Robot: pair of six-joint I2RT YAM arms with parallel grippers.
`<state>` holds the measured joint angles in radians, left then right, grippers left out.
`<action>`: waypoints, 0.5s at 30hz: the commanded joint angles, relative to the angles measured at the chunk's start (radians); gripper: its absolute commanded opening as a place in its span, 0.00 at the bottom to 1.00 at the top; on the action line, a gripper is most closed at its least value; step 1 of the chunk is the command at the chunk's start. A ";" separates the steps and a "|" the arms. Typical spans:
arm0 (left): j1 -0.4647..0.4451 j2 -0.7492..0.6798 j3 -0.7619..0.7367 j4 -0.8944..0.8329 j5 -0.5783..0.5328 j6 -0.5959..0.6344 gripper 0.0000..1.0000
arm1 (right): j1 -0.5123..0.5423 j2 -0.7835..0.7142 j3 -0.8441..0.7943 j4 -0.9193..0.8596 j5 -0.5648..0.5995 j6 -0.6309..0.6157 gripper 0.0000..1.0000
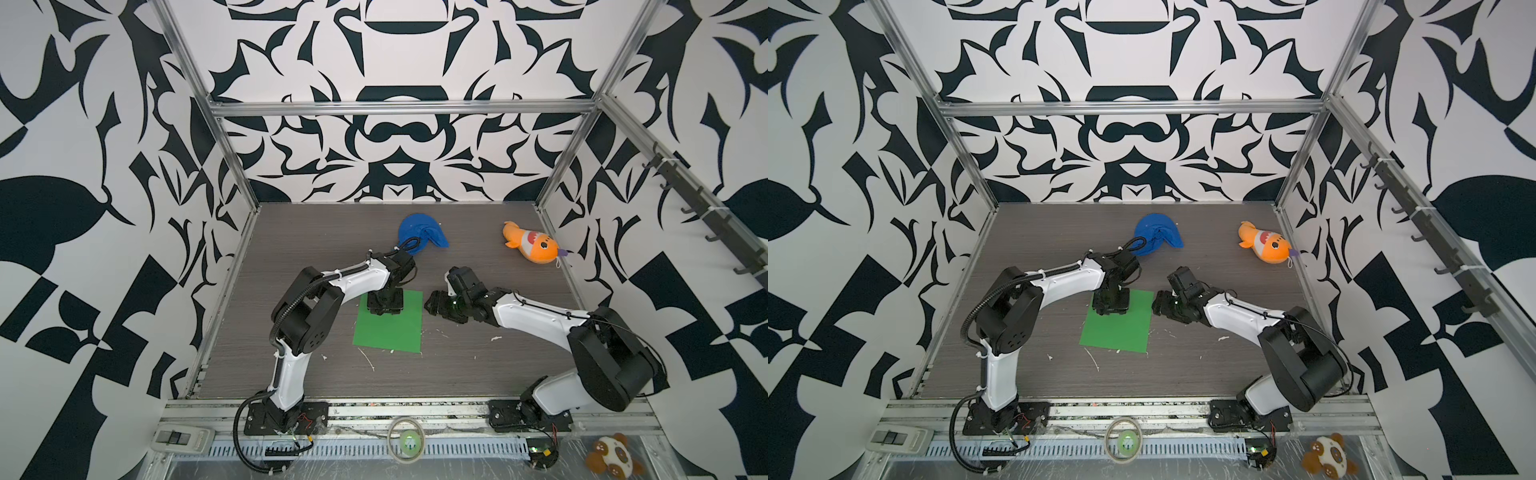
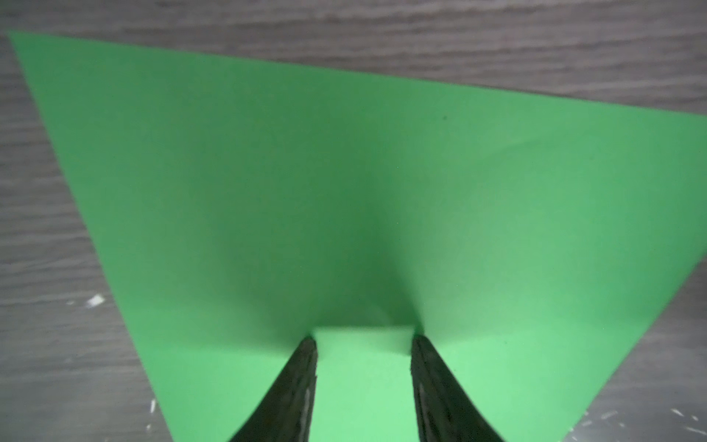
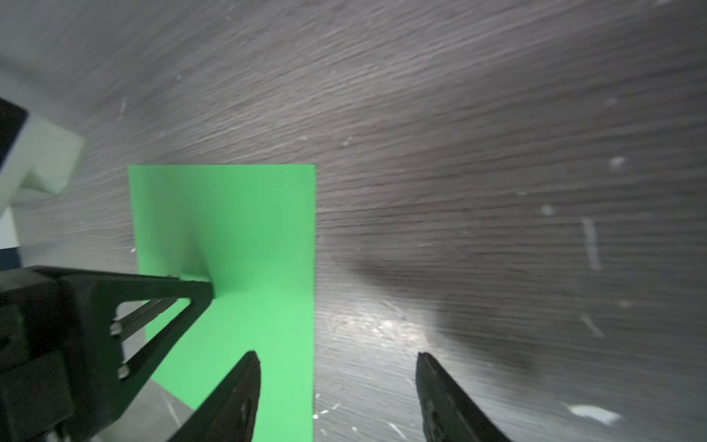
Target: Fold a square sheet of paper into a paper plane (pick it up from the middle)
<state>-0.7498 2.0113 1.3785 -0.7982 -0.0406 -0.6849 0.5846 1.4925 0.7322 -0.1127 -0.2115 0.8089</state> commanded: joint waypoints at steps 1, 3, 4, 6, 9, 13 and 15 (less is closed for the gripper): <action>0.021 0.114 -0.109 0.069 0.086 0.004 0.44 | 0.037 0.038 0.047 0.047 -0.080 -0.024 0.62; 0.027 0.108 -0.118 0.079 0.094 0.005 0.44 | 0.053 0.067 0.067 0.037 -0.072 -0.017 0.58; 0.030 0.105 -0.120 0.082 0.098 0.005 0.44 | 0.057 0.082 0.070 0.042 -0.072 -0.005 0.56; 0.033 0.098 -0.121 0.086 0.104 0.007 0.44 | 0.059 0.105 0.068 0.051 -0.071 0.015 0.53; 0.038 0.084 -0.121 0.093 0.120 0.011 0.44 | 0.063 0.129 0.069 0.062 -0.074 0.023 0.50; 0.044 0.061 -0.122 0.110 0.148 0.016 0.46 | 0.067 0.165 0.079 0.067 -0.087 0.025 0.46; 0.051 0.045 -0.132 0.135 0.175 0.018 0.48 | 0.069 0.187 0.080 0.079 -0.098 0.030 0.44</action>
<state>-0.7025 1.9629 1.3254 -0.7311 0.0799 -0.6777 0.6460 1.6531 0.7925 -0.0399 -0.2966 0.8238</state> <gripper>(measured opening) 0.475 0.445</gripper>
